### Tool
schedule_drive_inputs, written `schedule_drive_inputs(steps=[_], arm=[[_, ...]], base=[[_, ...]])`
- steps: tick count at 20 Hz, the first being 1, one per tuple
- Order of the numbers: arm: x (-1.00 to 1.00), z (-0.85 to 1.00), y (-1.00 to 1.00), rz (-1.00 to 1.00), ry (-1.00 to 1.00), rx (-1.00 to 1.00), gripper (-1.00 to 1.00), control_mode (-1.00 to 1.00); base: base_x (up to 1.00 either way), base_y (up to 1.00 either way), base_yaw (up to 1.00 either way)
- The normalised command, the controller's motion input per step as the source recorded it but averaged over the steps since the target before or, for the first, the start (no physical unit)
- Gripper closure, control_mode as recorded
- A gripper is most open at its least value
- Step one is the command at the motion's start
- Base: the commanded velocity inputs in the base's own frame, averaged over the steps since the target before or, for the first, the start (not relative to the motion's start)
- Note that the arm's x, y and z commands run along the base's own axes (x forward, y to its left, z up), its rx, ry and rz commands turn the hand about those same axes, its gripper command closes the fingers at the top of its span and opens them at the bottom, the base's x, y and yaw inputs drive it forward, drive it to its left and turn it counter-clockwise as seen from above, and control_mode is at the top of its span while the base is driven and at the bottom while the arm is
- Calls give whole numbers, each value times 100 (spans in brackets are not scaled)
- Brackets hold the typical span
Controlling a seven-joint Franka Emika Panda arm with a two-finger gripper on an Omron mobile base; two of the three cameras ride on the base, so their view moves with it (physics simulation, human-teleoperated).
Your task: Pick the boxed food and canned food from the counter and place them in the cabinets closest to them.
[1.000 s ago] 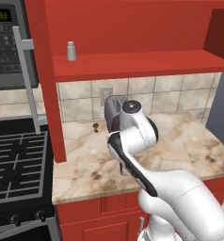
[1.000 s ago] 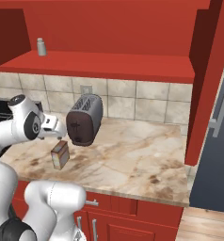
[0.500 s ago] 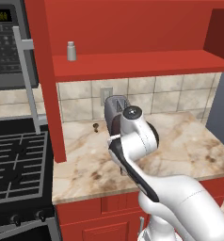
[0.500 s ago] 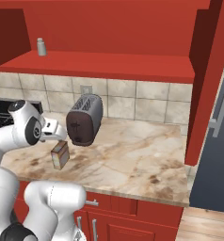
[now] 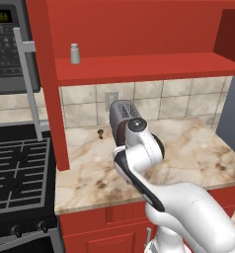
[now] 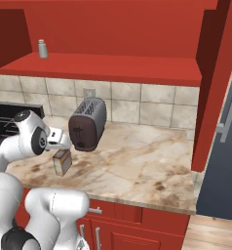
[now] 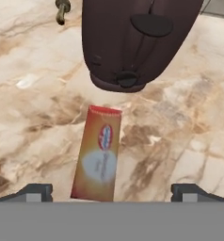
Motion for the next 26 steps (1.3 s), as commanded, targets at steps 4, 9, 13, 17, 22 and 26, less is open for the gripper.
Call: schedule_drive_inputs(steps=[4,9,13,17,22,26], arm=[[17,-23,3,0,0,0,-100,-100],[18,-24,5,0,0,0,-100,-100],[19,-26,7,0,0,0,-100,-100],[16,-26,6,0,0,0,-100,-100],[9,-23,1,0,0,0,-100,-100],[4,-15,0,0,0,0,100,-100]], base=[[0,0,0],[0,0,0],[0,0,0],[0,0,0],[0,0,0],[0,0,0]])
